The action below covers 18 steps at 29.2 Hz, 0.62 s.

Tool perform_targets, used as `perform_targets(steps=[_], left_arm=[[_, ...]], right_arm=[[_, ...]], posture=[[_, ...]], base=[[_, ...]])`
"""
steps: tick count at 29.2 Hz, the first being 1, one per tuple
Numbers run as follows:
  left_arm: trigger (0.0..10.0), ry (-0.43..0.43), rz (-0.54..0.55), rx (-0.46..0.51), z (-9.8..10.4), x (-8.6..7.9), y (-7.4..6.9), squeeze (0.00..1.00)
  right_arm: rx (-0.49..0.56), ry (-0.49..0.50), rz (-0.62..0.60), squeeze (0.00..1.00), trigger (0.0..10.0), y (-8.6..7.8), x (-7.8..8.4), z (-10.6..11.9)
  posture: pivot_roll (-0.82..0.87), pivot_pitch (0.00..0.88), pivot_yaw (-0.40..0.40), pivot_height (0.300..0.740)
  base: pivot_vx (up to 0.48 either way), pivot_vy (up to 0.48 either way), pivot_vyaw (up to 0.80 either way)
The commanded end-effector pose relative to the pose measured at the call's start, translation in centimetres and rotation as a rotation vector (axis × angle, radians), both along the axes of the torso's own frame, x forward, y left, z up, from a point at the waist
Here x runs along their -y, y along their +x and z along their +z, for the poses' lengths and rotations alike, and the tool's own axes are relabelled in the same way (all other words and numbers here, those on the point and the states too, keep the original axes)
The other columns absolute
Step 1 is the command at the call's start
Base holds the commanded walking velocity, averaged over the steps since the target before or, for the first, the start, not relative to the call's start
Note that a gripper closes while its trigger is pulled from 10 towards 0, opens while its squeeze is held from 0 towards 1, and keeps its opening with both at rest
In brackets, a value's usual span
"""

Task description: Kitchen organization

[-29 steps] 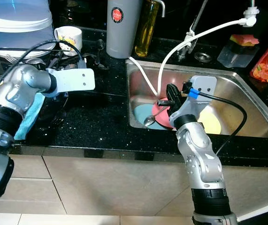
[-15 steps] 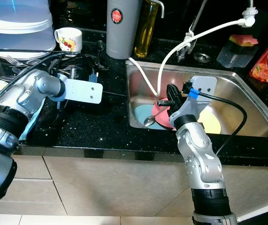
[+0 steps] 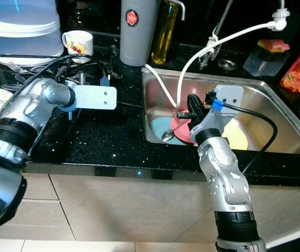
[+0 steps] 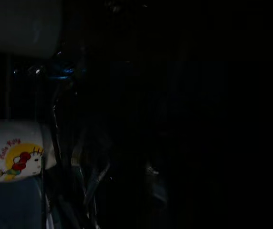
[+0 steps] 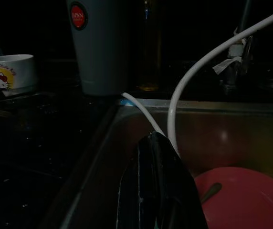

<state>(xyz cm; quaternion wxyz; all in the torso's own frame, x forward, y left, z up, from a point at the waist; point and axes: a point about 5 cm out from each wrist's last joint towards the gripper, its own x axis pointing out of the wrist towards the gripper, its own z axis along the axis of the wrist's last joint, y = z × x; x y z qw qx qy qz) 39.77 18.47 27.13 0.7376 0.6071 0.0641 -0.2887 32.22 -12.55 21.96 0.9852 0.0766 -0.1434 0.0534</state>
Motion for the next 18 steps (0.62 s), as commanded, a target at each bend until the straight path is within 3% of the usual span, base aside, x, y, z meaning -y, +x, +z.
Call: perform_targets(steps=[1, 4, 5, 6, 7, 8, 9, 11, 12, 13, 15, 18], left_arm=[[10.0, -0.035, 0.026, 0.035, 1.2, -0.1, 0.3, 1.0], [10.0, -0.155, 0.116, 0.064, 2.0, -0.9, 0.7, 1.0], [10.0, -0.23, 0.137, 0.064, 2.2, -0.8, 0.8, 1.0], [10.0, -0.357, 0.17, 0.056, 2.5, -0.6, 0.8, 1.0], [10.0, -0.357, 0.17, 0.056, 2.5, -0.6, 0.8, 1.0], [10.0, -0.442, 0.192, 0.046, 2.7, -0.4, 0.9, 1.0], [10.0, -0.575, 0.234, 0.025, 2.8, -0.3, 0.9, 0.78], [10.0, -0.758, 0.319, -0.021, 2.8, -0.1, 0.8, 0.71], [10.0, -0.823, 0.35, -0.051, 2.6, 0.0, 0.7, 0.0], [10.0, -0.823, 0.35, -0.051, 2.6, 0.0, 0.7, 0.0], [10.0, -0.923, 0.425, -0.124, 1.9, -0.1, 0.6, 0.0], [10.0, -0.965, 0.487, -0.146, 1.2, -0.3, 0.5, 0.0]], right_arm=[[0.0, 0.004, -0.018, 0.0, 10.0, -0.2, 0.6, -0.1], [0.001, 0.004, -0.018, 0.0, 10.0, -0.2, 0.5, -0.1], [0.001, 0.004, -0.018, 0.0, 10.0, -0.2, 0.5, -0.1], [0.0, 0.005, -0.019, 0.0, 10.0, -0.2, 0.5, -0.1], [0.0, 0.005, -0.019, 0.0, 10.0, -0.2, 0.5, -0.1], [0.0, 0.005, -0.02, 0.0, 10.0, -0.3, 0.5, -0.1], [0.0, 0.005, -0.02, 0.0, 10.0, -0.3, 0.5, -0.2], [-0.001, 0.006, -0.021, 0.0, 10.0, -0.3, 0.5, -0.2], [-0.001, 0.007, -0.021, 0.0, 10.0, -0.3, 0.5, -0.2], [-0.001, 0.007, -0.021, 0.0, 10.0, -0.3, 0.5, -0.2], [-0.002, 0.007, -0.017, 0.0, 10.0, -0.3, 0.5, -0.2], [-0.001, 0.005, -0.012, 0.0, 10.0, -0.2, 0.4, -0.2]], posture=[[0.24, 0.057, -0.113, 0.74], [0.24, 0.056, -0.111, 0.74], [0.24, 0.055, -0.109, 0.74], [0.24, 0.053, -0.107, 0.74], [0.24, 0.053, -0.107, 0.74], [0.24, 0.053, -0.107, 0.74], [0.24, 0.053, -0.106, 0.74], [0.24, 0.053, -0.105, 0.74], [0.24, 0.053, -0.105, 0.74], [0.24, 0.053, -0.105, 0.74], [0.25, 0.048, -0.111, 0.74], [0.25, 0.042, -0.109, 0.74]], base=[[0.0, 0.0, 0.0], [0.0, 0.0, 0.0], [0.0, 0.0, 0.0], [0.0, 0.0, 0.0], [0.0, 0.0, 0.0], [0.0, 0.0, 0.0], [0.0, 0.0, 0.0], [0.0, 0.0, 0.0], [0.0, 0.0, 0.0], [0.0, 0.0, 0.0], [0.0, 0.0, 0.0], [0.0, 0.0, 0.0]])
